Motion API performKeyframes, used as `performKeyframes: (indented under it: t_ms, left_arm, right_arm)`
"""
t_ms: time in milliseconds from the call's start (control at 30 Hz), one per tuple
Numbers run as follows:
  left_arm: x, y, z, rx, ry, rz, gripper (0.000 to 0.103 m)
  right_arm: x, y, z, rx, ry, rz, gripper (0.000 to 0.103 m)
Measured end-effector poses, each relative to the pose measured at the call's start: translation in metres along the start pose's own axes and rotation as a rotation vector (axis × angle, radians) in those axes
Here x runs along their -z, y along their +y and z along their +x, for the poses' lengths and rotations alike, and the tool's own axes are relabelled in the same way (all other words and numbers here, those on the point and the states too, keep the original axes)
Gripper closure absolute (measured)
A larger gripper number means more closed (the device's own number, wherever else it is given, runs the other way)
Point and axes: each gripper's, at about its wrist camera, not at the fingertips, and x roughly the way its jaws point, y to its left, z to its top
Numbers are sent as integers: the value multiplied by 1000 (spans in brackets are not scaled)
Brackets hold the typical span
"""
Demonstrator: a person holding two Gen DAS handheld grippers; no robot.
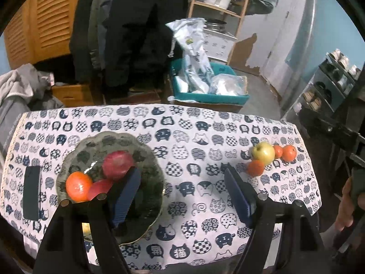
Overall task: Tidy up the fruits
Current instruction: 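Move both tools back from the bowl toward the remaining oranges, then grasp a small orange with the left tool while the right tool grasps the large orange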
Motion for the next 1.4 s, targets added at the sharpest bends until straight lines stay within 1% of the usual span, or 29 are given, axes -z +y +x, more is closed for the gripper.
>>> performKeyframes:
  t_ms: [200, 500, 633, 733, 800, 900, 1100, 1400]
  left_arm:
    - [-1, -25, 11, 19, 21, 41, 26]
    - [-2, -62, 31, 61, 62, 90, 25]
    - [-2, -77, 41, 70, 81, 109, 25]
    - [-1, -86, 49, 81, 96, 122, 22]
    - [-1, -91, 55, 83, 106, 126, 22]
    - [0, -102, 66, 101, 130, 134, 22]
    - [2, -119, 89, 116, 174, 152, 22]
    - [8, -146, 139, 127, 251, 191, 22]
  right_arm:
    - [8, -26, -2, 33, 11, 34, 21]
    - [20, -72, -12, 106, 16, 92, 21]
    - [24, -92, -14, 153, 23, 110, 21]
    - [28, -104, -14, 170, 28, 129, 21]
    - [30, -113, -14, 181, 32, 146, 21]
    - [34, -123, -14, 194, 41, 163, 21]
    - [42, -143, -8, 221, 63, 195, 21]
    - [55, -178, 4, 253, 95, 269, 21]
